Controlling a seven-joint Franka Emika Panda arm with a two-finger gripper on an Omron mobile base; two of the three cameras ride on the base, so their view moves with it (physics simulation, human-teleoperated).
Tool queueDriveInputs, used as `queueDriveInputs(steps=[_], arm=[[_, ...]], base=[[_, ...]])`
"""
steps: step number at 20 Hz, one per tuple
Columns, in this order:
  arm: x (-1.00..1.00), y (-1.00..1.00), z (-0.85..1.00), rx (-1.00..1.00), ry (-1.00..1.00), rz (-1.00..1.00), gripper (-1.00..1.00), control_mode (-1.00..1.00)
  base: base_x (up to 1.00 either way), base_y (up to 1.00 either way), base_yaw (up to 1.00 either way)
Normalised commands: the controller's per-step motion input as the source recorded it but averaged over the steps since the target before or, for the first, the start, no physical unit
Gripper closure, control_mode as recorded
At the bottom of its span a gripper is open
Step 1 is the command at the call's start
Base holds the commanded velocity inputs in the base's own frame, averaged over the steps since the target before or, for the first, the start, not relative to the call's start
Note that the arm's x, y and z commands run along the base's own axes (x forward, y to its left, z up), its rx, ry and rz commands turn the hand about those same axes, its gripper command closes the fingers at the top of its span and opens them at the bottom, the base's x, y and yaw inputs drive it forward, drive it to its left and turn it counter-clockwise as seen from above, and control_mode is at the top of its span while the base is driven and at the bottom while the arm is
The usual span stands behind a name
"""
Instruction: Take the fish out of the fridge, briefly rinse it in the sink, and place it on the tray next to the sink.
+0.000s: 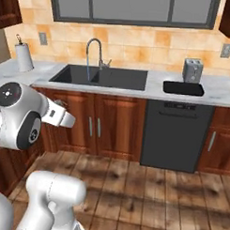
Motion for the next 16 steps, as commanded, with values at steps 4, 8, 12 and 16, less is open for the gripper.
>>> queueDriveInputs(steps=[4,8,12,16], arm=[[0.0,0.0,0.0,0.0,0.0,0.0,1.0,1.0],[0.0,0.0,0.0,0.0,0.0,0.0,1.0,1.0],[0.0,0.0,0.0,0.0,0.0,0.0,1.0,1.0],[0.0,0.0,0.0,0.0,0.0,0.0,1.0,1.0]], base=[[1.0,0.09,-0.01],[1.0,0.19,-0.01],[1.0,0.38,0.0],[1.0,0.53,-0.02]])
